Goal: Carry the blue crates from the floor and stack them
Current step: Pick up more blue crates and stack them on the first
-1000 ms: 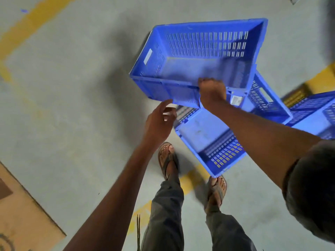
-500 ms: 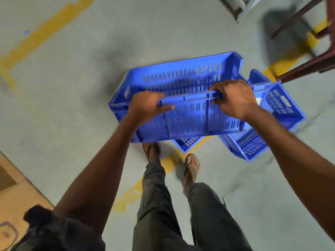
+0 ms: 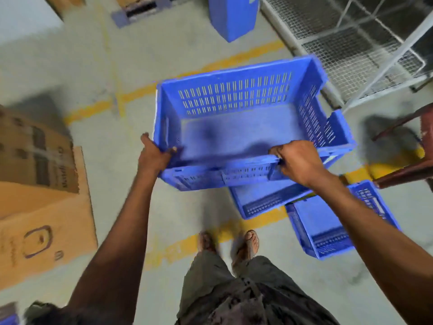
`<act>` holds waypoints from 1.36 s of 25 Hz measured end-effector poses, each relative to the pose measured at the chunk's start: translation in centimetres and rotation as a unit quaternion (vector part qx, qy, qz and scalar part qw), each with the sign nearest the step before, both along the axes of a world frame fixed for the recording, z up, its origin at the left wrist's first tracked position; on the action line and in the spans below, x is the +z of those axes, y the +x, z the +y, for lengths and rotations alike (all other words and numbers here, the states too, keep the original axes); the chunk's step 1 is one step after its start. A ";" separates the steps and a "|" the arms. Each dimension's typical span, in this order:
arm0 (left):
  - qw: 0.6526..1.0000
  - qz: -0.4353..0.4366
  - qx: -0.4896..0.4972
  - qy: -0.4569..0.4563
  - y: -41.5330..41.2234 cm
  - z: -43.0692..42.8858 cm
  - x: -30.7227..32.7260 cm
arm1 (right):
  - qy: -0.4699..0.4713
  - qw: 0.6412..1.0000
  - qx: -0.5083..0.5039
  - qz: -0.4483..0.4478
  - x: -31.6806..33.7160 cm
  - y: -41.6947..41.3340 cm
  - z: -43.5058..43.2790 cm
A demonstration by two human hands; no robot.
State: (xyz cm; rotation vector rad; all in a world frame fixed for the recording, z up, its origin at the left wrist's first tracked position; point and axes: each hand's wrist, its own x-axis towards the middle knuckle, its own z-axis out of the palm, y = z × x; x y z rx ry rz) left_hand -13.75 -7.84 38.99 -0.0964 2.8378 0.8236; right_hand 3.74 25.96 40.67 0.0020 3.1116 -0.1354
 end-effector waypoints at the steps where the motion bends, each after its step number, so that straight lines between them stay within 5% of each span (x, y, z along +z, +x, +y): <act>1: 0.998 -0.039 0.054 0.020 1.4 -2.2 0.5 | 0.015 1.000 0.015 0.009 1.3 -0.4 -1.1; 6: 0.984 0.003 0.160 0.080 8.3 -8.7 2.2 | -0.121 0.993 0.013 0.007 5.9 -3.3 -7.0; 9: 0.969 0.042 0.228 0.087 13.7 -15.5 2.8 | -0.077 0.992 -0.081 0.053 4.7 -2.9 -11.7; 12: 0.949 0.065 0.289 0.106 21.2 -25.9 3.2 | -0.086 0.988 -0.113 -0.057 2.0 -0.2 -18.0; 15: 0.911 0.080 0.383 0.128 30.2 -35.3 4.5 | -0.136 0.982 -0.032 -0.124 1.1 3.3 -25.2; 18: 0.865 0.092 0.475 0.136 39.6 -41.7 5.6 | -0.176 0.980 0.071 -0.052 1.5 7.1 -34.7; 20: 0.833 0.101 0.518 0.164 44.3 -44.8 6.3 | -0.178 0.983 0.001 -0.049 0.1 8.2 -40.0; 22: 0.799 0.115 0.564 0.174 48.1 -48.0 6.2 | -0.142 0.973 -0.039 -0.178 -3.4 9.3 -45.0; 26: 0.745 0.128 0.639 0.146 53.0 -53.2 6.6 | -0.177 0.917 0.135 -0.330 -10.4 10.8 -54.1; 27: 0.731 0.138 0.655 0.134 53.8 -54.3 6.9 | -0.229 0.900 0.101 -0.357 -10.3 12.5 -56.2; 31: 0.687 0.149 0.711 0.010 54.6 -58.5 8.6 | -0.193 0.938 0.112 -0.267 -7.6 12.8 -64.6; 34: 0.682 0.129 0.715 -0.081 54.3 -61.3 10.0 | -0.203 0.933 0.154 -0.254 -5.2 10.2 -70.0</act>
